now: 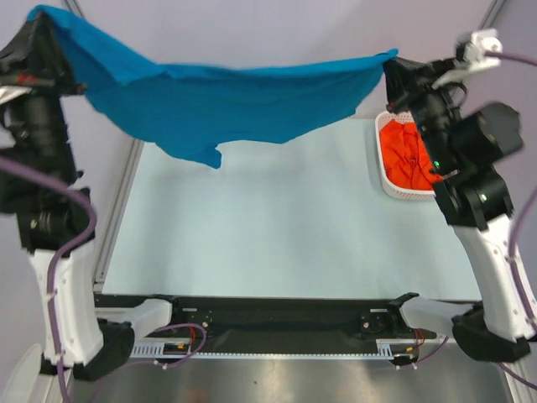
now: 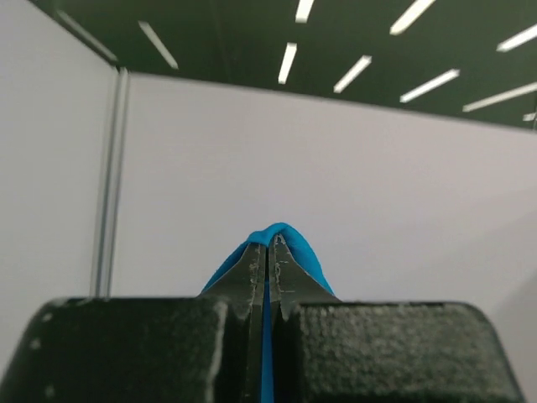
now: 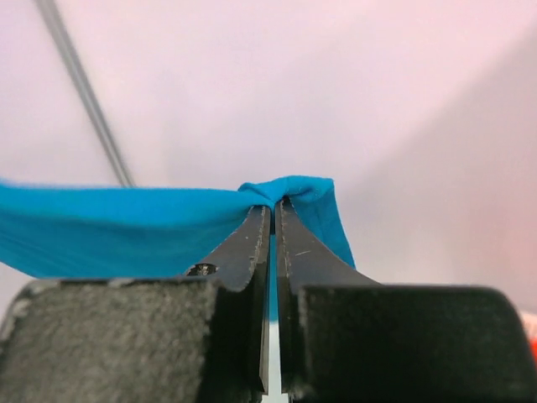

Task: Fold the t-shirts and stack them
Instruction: Flatten the tshirt out, then fold the tshirt

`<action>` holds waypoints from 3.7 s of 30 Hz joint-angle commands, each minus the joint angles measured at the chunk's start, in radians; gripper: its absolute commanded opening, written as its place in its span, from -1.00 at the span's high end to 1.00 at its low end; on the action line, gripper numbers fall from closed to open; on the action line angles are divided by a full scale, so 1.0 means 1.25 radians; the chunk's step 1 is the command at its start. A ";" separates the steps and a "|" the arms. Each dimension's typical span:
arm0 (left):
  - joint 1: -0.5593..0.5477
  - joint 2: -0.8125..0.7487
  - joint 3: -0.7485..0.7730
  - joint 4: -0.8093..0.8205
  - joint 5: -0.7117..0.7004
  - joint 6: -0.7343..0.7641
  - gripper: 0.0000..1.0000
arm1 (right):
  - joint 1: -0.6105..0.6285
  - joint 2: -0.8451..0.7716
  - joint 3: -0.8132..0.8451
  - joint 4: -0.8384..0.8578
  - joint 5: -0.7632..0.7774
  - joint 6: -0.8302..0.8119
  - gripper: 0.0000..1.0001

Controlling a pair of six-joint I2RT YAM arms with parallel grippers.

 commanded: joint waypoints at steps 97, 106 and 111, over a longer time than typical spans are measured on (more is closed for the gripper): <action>-0.031 0.242 -0.585 -0.237 0.148 -0.249 0.99 | -0.242 0.659 0.041 -0.328 -0.012 0.124 1.00; -0.031 0.186 -0.640 -0.279 0.148 -0.254 0.99 | -0.242 0.633 -0.022 -0.361 -0.001 0.115 1.00; -0.029 0.155 -0.677 -0.280 0.146 -0.253 0.99 | -0.241 0.617 -0.035 -0.371 -0.002 0.109 1.00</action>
